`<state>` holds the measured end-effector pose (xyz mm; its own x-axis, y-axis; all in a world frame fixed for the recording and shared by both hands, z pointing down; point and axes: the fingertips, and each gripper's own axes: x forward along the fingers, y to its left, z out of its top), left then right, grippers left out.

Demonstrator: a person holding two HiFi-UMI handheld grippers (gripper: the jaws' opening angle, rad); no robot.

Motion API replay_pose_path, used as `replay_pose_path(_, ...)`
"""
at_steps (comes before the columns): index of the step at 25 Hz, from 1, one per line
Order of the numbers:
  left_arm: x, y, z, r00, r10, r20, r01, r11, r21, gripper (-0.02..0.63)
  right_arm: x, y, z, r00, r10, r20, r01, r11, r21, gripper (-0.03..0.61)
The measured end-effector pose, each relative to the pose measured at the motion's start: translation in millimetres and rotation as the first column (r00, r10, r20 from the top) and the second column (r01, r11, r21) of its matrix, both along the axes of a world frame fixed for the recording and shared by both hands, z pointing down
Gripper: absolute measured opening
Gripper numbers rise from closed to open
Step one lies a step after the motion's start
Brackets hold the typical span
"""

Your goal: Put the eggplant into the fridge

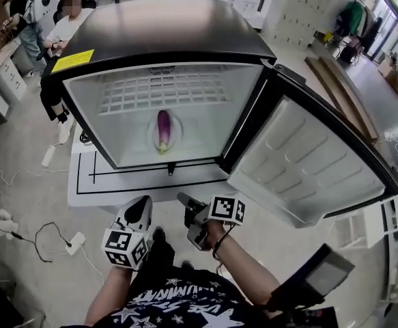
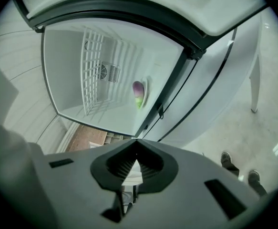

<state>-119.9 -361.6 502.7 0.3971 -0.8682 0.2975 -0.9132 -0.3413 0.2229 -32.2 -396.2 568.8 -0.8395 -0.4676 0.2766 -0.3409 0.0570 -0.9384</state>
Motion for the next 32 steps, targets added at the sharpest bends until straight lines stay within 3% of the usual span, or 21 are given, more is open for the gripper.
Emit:
replay_pose_path(9,11,69,1,0.997,-0.076,0.01,0.076,0.997,0.003,0.009,13,59,-6,0.997,-0.075,0.028,0.074,0.997,0.033,0.006)
replay_pose_path(18,27,104,-10,0.993,-0.111,0.029,0.11,0.994,0.016,0.009,36,88,-14,0.994,-0.079,0.07,0.076,0.996,0.051,0.006)
replay_pose_path(32,50,97,-4,1.0,-0.001,0.031,0.001,1.0,0.012,0.009,53,99,-13,0.998,-0.015,0.06,0.01,0.996,0.083,0.006)
